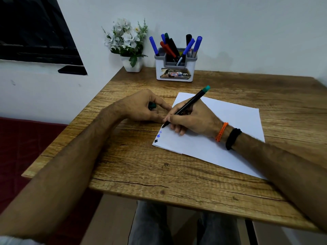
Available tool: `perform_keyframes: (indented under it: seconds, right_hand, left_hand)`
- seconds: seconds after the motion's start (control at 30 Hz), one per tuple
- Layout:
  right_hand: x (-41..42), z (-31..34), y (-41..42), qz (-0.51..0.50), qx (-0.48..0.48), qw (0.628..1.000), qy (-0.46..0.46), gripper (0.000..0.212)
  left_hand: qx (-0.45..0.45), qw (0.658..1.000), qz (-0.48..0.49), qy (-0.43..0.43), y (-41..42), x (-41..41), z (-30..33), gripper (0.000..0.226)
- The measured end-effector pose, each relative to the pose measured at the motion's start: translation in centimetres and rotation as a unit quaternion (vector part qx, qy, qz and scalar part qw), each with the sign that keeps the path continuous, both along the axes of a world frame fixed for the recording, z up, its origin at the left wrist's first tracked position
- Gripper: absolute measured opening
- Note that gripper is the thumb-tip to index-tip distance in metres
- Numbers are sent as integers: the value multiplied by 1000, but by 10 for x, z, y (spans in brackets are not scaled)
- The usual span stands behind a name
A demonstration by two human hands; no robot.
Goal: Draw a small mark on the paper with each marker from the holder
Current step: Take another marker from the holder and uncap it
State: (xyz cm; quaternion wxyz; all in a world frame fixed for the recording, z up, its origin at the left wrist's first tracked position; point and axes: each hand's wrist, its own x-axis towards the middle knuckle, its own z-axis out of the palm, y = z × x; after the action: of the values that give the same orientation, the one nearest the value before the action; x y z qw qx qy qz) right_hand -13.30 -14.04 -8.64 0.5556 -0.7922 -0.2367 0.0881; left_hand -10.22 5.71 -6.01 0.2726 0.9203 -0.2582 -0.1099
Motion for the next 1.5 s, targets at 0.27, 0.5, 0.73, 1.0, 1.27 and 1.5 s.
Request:
perform_keyframes:
  seconds: [0.27, 0.5, 0.73, 1.0, 1.27, 1.5]
  right_hand:
    - [-1, 0, 1, 0, -3, 1000, -4, 10]
    - [-1, 0, 1, -3, -3, 1000, 0, 9]
    - [-3, 1, 1, -3, -2, 1000, -5, 10]
    - [-1, 1, 1, 0, -1, 1000, -9, 10]
    - [-1, 0, 1, -5, -4, 1000, -11, 12]
    - [-1, 0, 1, -1, 2, 1000, -20, 11]
  left_hand:
    - [0, 1000, -11, -4, -1, -3, 1, 44]
    - [-2, 1000, -8, 2, -3, -5, 3, 43]
    - [-6, 1000, -4, 7, -2, -6, 3, 42]
    - [2, 1000, -7, 3, -3, -8, 5, 43]
    - [2, 1000, -12, 0, -3, -8, 5, 41]
    - [3, 1000, -5, -1, -3, -8, 4, 42]
